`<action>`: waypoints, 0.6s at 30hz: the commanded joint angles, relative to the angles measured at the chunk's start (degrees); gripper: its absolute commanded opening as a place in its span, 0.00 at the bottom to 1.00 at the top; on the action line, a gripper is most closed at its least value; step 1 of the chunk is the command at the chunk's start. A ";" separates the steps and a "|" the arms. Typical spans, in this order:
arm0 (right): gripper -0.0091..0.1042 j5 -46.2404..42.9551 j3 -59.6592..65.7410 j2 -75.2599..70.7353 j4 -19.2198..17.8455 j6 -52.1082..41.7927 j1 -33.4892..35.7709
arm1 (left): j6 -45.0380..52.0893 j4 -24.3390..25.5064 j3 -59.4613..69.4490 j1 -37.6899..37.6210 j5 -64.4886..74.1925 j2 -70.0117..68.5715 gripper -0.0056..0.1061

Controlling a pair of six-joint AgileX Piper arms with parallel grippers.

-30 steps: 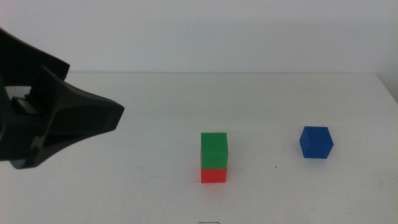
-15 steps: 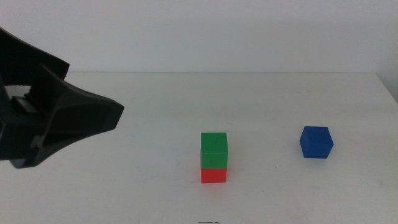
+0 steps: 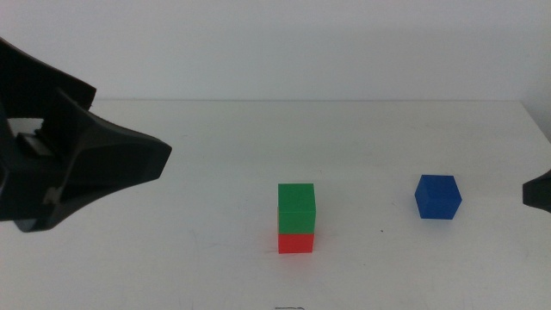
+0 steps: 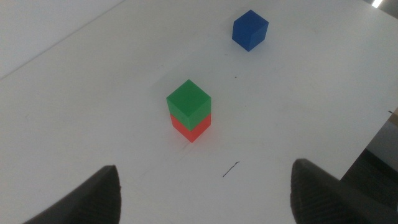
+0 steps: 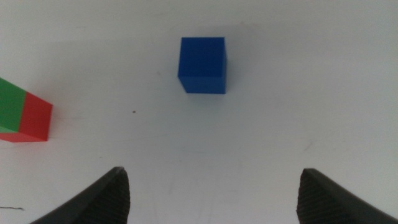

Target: Stack red cubes first, then green, then blue cubes in a specific spot.

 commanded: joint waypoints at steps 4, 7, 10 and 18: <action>0.80 -0.96 -5.01 3.12 2.17 1.42 -0.30 | -0.48 0.00 -1.23 -0.09 -3.52 -0.32 0.89; 0.80 1.91 -8.35 7.02 1.58 2.60 -0.30 | -0.48 0.00 -1.23 -0.09 -3.52 -0.32 0.89; 0.80 4.43 -11.90 11.90 1.71 2.59 -0.18 | -0.48 0.00 -1.23 -0.09 -3.52 -0.32 0.89; 0.80 5.02 -19.33 26.85 -1.68 4.46 5.02 | -0.48 0.00 -1.23 -0.09 -3.52 -0.32 0.89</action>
